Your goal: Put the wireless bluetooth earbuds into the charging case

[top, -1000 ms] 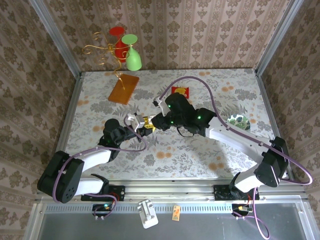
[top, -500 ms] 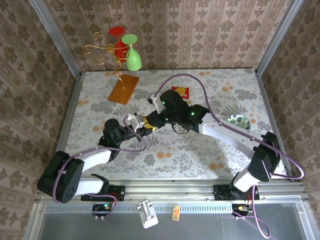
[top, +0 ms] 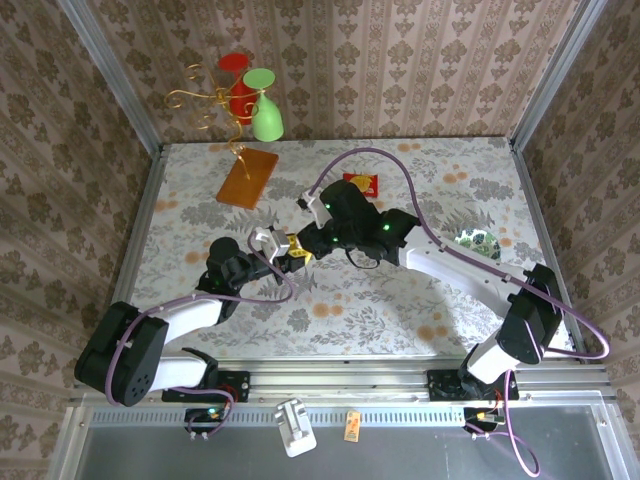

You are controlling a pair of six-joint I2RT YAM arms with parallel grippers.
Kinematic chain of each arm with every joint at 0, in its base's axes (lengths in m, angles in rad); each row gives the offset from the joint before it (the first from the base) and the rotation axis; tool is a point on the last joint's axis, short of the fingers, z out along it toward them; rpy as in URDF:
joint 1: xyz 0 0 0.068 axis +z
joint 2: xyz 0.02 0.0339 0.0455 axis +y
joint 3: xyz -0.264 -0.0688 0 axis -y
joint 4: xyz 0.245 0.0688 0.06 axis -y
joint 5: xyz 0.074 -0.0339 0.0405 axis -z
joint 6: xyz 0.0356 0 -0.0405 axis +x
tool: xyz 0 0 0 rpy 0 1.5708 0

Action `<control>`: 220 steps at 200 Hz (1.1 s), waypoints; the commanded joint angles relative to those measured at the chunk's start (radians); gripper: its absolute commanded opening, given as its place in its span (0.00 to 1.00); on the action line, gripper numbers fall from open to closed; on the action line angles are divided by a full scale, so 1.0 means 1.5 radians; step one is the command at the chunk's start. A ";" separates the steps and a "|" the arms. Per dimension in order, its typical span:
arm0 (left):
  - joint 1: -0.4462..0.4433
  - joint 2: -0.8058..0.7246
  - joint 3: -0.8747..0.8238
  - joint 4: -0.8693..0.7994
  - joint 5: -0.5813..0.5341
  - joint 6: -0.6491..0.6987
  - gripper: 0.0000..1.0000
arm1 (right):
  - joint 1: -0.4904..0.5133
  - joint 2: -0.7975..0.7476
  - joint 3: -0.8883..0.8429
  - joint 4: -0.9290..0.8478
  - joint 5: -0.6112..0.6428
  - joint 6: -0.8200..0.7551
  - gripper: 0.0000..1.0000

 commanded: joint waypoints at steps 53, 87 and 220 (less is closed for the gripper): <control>0.005 -0.019 0.015 0.031 0.007 0.011 0.09 | 0.003 -0.035 -0.004 -0.045 0.052 -0.012 0.18; 0.005 -0.009 0.016 0.030 0.005 0.020 0.09 | 0.004 -0.043 0.009 -0.031 0.034 0.011 0.31; 0.004 0.001 0.025 0.013 0.003 0.047 0.09 | 0.007 0.052 0.086 -0.059 -0.010 0.053 0.36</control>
